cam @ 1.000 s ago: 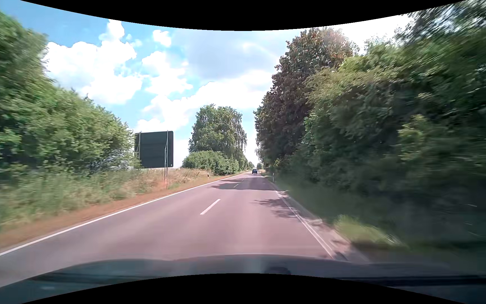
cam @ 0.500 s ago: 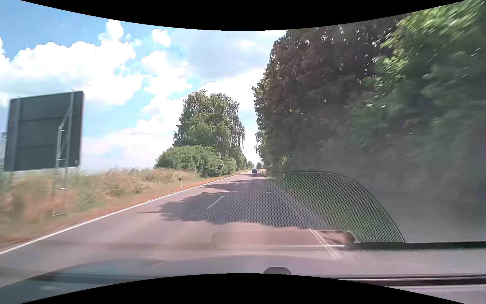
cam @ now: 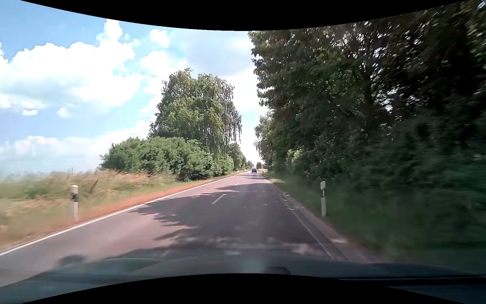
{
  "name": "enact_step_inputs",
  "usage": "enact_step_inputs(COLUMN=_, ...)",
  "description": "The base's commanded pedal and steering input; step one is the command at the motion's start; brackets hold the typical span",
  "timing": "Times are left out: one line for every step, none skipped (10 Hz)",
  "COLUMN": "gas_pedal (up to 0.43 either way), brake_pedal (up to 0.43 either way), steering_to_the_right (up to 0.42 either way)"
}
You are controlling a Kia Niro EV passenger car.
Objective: Follow the waypoints while adhering to traffic rules and regulations
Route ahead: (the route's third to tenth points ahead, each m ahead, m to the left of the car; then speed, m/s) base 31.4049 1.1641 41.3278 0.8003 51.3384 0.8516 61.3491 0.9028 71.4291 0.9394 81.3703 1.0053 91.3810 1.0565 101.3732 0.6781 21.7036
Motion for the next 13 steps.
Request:
enact_step_inputs(gas_pedal=0.228, brake_pedal=0.000, steering_to_the_right=-0.001)
enact_step_inputs(gas_pedal=0.228, brake_pedal=0.000, steering_to_the_right=-0.001)
enact_step_inputs(gas_pedal=0.228, brake_pedal=0.000, steering_to_the_right=-0.001)
enact_step_inputs(gas_pedal=0.228, brake_pedal=0.000, steering_to_the_right=-0.001)
enact_step_inputs(gas_pedal=0.228, brake_pedal=0.000, steering_to_the_right=-0.001)
enact_step_inputs(gas_pedal=0.228, brake_pedal=0.000, steering_to_the_right=-0.001)
enact_step_inputs(gas_pedal=0.228, brake_pedal=0.000, steering_to_the_right=-0.004)
enact_step_inputs(gas_pedal=0.228, brake_pedal=0.000, steering_to_the_right=-0.004)
enact_step_inputs(gas_pedal=0.228, brake_pedal=0.000, steering_to_the_right=-0.004)
enact_step_inputs(gas_pedal=0.228, brake_pedal=0.000, steering_to_the_right=-0.004)
enact_step_inputs(gas_pedal=0.228, brake_pedal=0.000, steering_to_the_right=-0.004)
enact_step_inputs(gas_pedal=0.228, brake_pedal=0.000, steering_to_the_right=-0.004)
enact_step_inputs(gas_pedal=0.228, brake_pedal=0.000, steering_to_the_right=-0.004)
